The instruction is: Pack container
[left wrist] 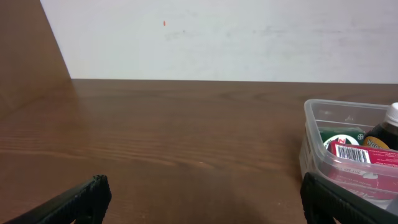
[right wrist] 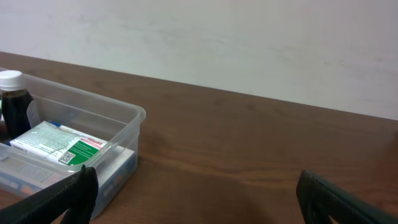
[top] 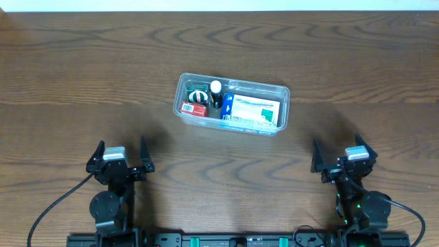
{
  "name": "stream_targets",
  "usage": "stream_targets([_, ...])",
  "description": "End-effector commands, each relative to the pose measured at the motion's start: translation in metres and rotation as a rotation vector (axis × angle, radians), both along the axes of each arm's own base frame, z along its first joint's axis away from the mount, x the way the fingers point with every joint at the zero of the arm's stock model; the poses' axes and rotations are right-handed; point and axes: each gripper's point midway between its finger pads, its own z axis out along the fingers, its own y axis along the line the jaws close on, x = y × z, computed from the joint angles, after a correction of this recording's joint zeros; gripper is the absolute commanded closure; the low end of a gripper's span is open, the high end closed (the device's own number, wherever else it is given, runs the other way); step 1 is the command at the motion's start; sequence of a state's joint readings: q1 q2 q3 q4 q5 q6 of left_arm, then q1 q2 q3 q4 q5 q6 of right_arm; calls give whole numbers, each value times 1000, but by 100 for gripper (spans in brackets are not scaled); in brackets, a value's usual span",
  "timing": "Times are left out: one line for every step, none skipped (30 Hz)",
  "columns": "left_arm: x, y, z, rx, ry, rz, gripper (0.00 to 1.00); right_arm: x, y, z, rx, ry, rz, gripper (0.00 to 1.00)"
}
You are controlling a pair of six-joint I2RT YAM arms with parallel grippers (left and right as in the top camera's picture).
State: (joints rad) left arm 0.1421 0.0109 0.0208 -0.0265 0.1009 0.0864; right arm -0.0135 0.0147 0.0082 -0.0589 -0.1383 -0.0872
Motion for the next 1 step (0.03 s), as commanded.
stream_targets([-1,-2,-16,2,47,-13,2,0,1,0,11,-2,2,1])
